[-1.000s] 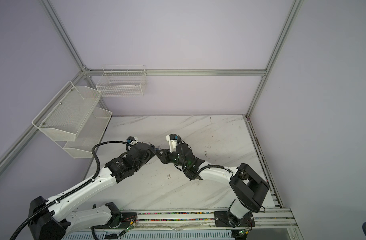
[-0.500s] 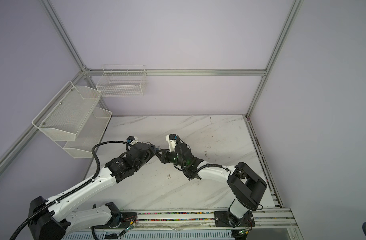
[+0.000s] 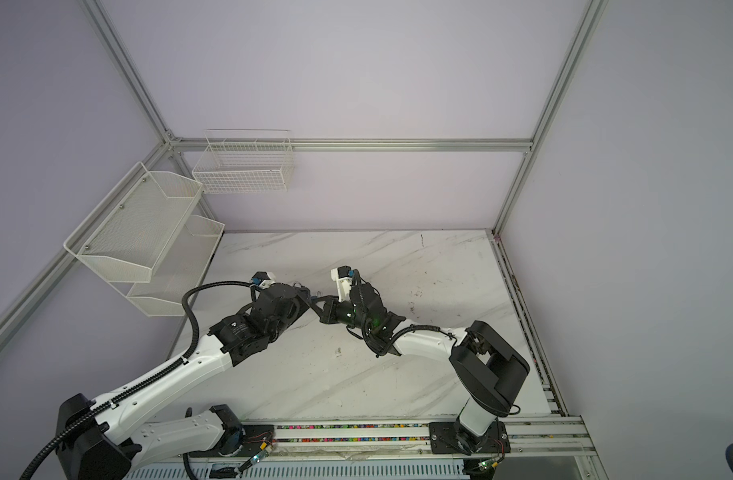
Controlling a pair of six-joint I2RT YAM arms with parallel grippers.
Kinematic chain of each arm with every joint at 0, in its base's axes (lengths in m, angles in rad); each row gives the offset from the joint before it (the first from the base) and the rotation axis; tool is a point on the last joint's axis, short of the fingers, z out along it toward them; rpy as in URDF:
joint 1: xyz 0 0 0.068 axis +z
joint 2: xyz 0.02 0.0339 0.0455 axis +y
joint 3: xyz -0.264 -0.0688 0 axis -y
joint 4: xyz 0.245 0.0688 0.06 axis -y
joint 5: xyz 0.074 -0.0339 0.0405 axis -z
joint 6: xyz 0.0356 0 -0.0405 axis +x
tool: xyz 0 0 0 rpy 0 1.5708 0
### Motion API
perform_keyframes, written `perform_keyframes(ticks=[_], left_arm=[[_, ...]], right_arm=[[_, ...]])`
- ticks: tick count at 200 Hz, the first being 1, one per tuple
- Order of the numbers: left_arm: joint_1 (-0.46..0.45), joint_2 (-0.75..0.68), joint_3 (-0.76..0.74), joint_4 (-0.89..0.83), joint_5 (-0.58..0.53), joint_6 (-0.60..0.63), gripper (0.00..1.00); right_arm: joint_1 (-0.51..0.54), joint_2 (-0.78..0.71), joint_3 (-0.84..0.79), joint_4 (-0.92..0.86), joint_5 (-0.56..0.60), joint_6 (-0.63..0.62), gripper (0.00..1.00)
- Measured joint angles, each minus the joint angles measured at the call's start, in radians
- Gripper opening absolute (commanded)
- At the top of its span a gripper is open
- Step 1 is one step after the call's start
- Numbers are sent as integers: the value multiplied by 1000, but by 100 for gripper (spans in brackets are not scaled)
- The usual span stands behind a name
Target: Unlock with the key
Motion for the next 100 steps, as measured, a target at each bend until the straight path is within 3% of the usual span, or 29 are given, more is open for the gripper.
perform_keyframes(ticks=[100], left_arm=[[22,-50,-57,250,63,9,0]], right_arm=[[-76,13,-26,247,-145,301,0]])
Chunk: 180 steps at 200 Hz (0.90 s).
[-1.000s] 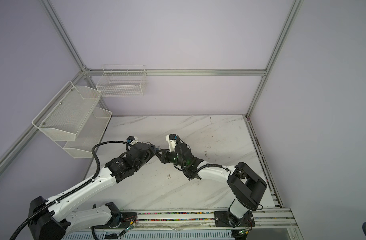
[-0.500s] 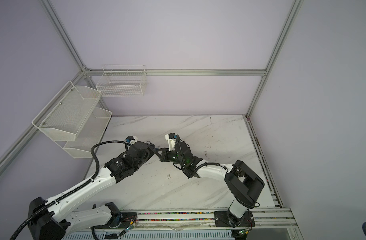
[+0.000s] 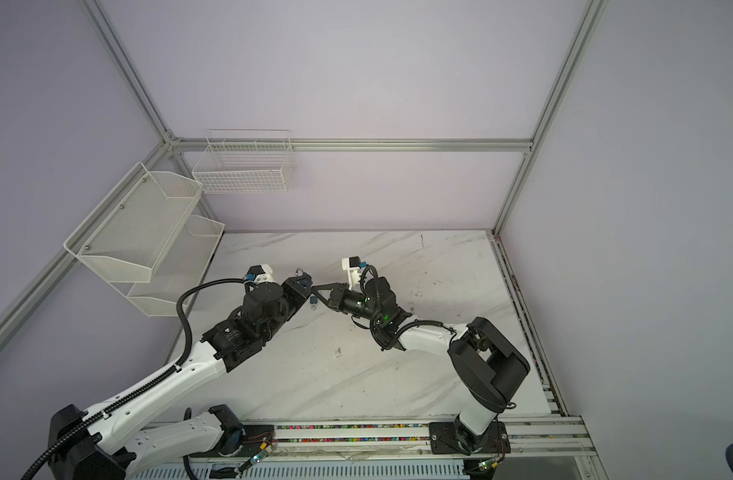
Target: Unlock with the key
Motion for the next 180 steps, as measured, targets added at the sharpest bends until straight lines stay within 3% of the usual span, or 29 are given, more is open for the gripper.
perform_keyframes(ticks=[120,180], left_arm=[[1,19,-21,98,34,-11,0],[1,20,-26,117,46,-17,0]], right_arm=[[-9,4,-60,138,34,181,0],[-9,4,-77,172,49,198,0]])
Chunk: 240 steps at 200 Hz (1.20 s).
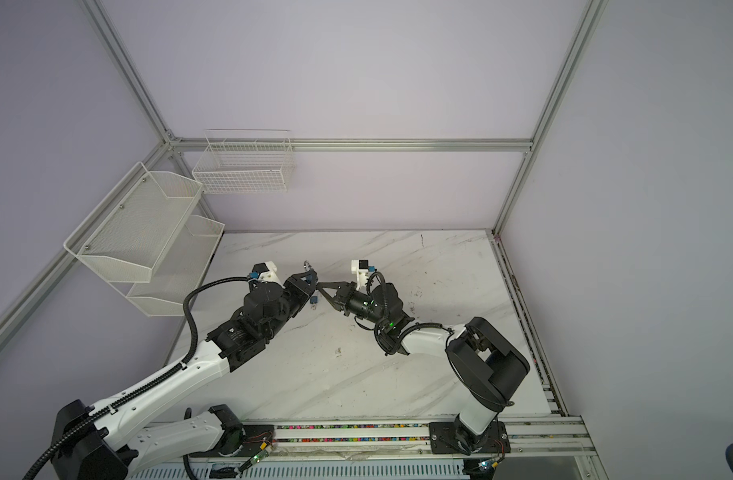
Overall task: Unlock with the key
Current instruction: 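Open the right gripper and draw it back from the key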
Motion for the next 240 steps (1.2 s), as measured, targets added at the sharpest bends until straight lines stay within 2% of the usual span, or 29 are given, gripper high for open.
perform_keyframes(ticks=[27,68,128,170,201,240], left_arm=[[0,0,0,-20,-1,15,0],[7,-1,2,-100,12,76,0],[53,-49,4,-249,30,228,0],[57,-96,4,-289,41,442,0],[57,-111,3,-271,83,615,0],[57,-145,-47,-123,148,832,0]], right_arm=[[1,-1,0,-21,0,-41,0],[19,-28,0,-138,13,-154,23],[26,-145,2,-383,84,-328,42],[20,-248,21,-560,141,-462,51],[10,-277,68,-689,156,-563,52],[-1,-303,179,-866,164,-700,57]])
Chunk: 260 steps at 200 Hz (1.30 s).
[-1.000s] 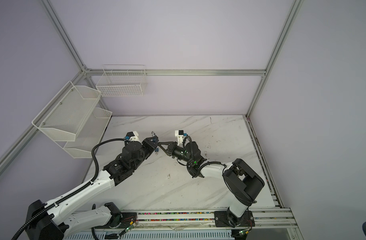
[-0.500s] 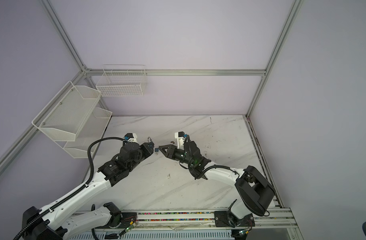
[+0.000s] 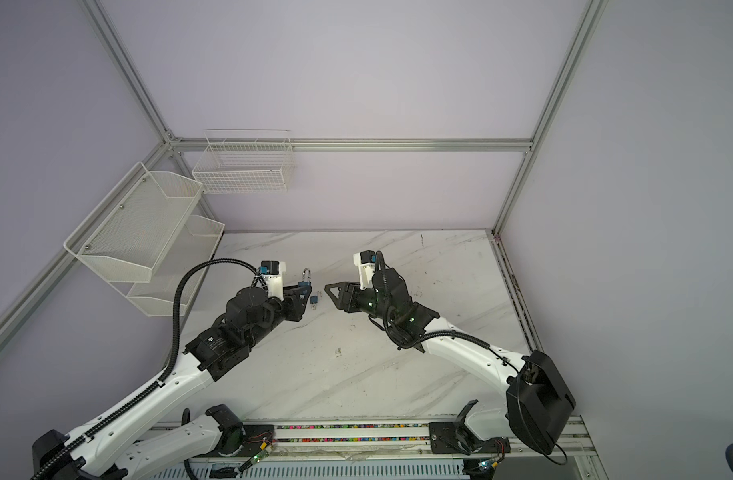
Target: Unlock with the key
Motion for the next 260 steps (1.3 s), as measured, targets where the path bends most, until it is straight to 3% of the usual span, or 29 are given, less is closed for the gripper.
perform_keyframes(ticks=[40,85,161,260], left_arm=[[0,-5,-133,202,39,204,0],[0,-4,-229,396,47,329,0],[0,1,-264,542,47,392,0],[0,-1,-313,612,47,442,0]], right_arm=[[0,22,174,-186,1,-137,58],[0,111,361,-365,10,-266,60],[0,307,657,-618,64,-379,60],[2,403,821,-781,125,-405,61]])
